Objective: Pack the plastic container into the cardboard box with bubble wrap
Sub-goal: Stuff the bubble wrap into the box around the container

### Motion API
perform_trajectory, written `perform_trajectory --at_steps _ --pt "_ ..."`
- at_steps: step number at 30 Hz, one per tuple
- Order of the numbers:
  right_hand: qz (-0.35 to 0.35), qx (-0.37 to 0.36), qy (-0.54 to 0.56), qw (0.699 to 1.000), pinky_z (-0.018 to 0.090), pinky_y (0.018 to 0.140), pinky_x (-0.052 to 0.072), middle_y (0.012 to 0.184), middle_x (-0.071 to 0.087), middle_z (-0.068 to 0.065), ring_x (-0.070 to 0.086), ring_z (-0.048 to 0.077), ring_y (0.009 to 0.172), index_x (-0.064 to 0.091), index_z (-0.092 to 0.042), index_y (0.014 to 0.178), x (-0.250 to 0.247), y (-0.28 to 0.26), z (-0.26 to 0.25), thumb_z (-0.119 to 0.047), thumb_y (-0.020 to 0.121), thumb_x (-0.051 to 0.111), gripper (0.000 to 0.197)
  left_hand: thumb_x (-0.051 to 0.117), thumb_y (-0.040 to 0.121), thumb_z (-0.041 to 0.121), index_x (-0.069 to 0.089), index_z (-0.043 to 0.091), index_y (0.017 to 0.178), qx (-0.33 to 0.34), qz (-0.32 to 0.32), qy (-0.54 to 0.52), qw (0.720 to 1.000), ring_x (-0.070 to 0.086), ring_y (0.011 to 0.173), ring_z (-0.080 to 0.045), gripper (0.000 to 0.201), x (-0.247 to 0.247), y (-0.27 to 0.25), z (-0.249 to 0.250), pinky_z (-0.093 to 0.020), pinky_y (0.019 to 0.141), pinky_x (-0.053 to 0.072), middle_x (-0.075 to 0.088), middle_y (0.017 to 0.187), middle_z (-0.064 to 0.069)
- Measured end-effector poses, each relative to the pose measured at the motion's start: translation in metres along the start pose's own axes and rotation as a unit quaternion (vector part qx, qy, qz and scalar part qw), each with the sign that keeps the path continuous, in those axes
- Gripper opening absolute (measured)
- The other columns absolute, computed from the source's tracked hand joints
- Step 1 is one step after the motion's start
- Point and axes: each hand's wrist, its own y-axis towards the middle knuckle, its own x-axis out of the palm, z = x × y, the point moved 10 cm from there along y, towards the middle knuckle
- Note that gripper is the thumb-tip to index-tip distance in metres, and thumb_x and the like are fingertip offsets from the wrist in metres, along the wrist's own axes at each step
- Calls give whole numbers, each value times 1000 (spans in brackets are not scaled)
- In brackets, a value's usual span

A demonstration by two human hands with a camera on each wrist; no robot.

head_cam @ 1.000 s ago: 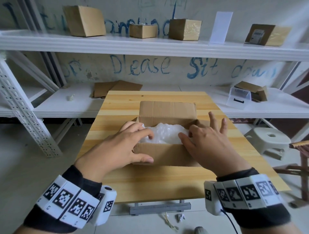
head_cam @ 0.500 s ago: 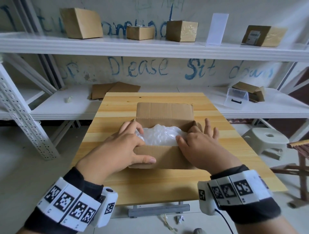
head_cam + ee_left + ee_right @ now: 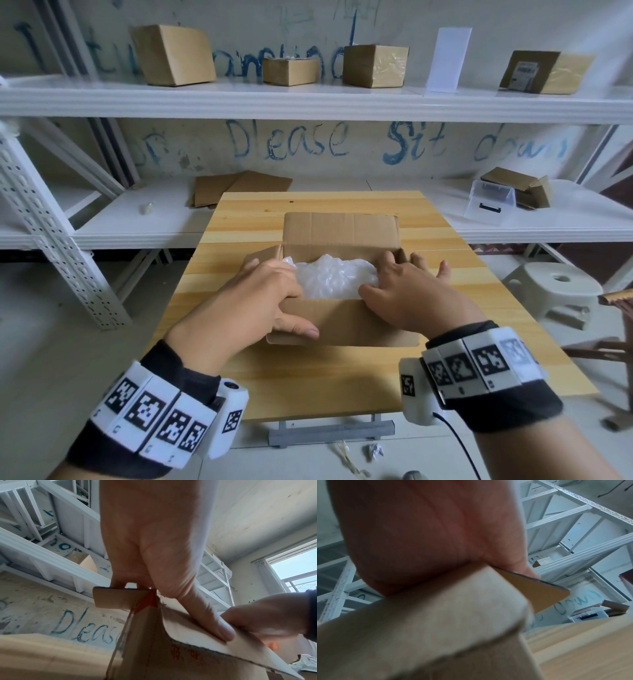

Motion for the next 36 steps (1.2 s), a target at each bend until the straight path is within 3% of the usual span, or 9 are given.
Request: perform_trajectory --at_steps 4,9,12,14,16,21,26,31,36 --pt "-8 -14 -5 1000 71 114 1 138 53 12 31 38 139 40 -26 141 -4 7 -4 -48 90 35 56 63 64 78 37 32 101 -35 -4 -14 999 45 97 -14 65 -8 -7 7 -26 76 35 48 96 16" --pt "-64 -3 -31 997 73 112 -6 145 47 8 23 36 144 55 -29 131 1 12 -5 -44 89 36 49 62 65 77 38 31 110 -40 4 9 999 46 107 -9 69 -7 -5 10 -23 84 35 45 110 12" --pt "-78 11 -49 996 73 111 -6 143 48 10 21 35 144 61 -24 121 4 12 -5 -44 89 34 47 45 57 85 37 31 118 -66 3 25 998 40 128 -22 82 -4 -8 5 -33 94 47 33 123 10" --pt "-67 13 -58 996 74 110 -6 137 51 11 25 35 141 64 -22 114 4 11 -6 -43 88 32 47 35 55 87 36 30 129 -77 -10 60 995 4 152 -29 94 -4 -9 5 -43 108 37 31 139 8" --pt "-39 11 -61 997 75 109 -6 128 56 10 28 36 138 67 -21 103 2 10 -7 -42 87 30 45 32 53 89 30 27 145 -91 -25 77 993 -22 151 -21 110 -5 -9 5 -45 118 21 29 155 8" --pt "102 -41 -70 991 74 112 -6 140 49 19 7 43 150 61 -15 84 -20 1 -23 -34 89 32 35 53 61 82 17 24 155 -123 -22 42 991 0 154 -21 117 -4 -10 -2 -42 115 32 7 165 3" --pt "210 -176 -57 960 54 111 31 124 61 11 37 40 134 62 -11 117 -34 -9 -57 -24 85 38 42 58 66 80 27 20 153 -136 -28 33 990 -7 153 -18 110 0 -7 -8 -42 118 26 -7 167 7" --pt "164 -230 5 959 39 81 48 109 58 3 53 24 103 55 -13 114 -21 -12 -75 -34 91 30 40 54 64 84 33 17 153 -131 -32 31 990 -7 153 -16 113 5 -7 -11 -41 120 26 9 163 10" --pt "122 -234 98 960 41 81 50 98 49 -4 53 18 93 48 -17 113 -17 -11 -70 -43 90 30 39 58 67 82 31 20 152 -153 -62 27 986 -2 153 -26 109 6 -7 -9 -45 117 26 18 161 12"
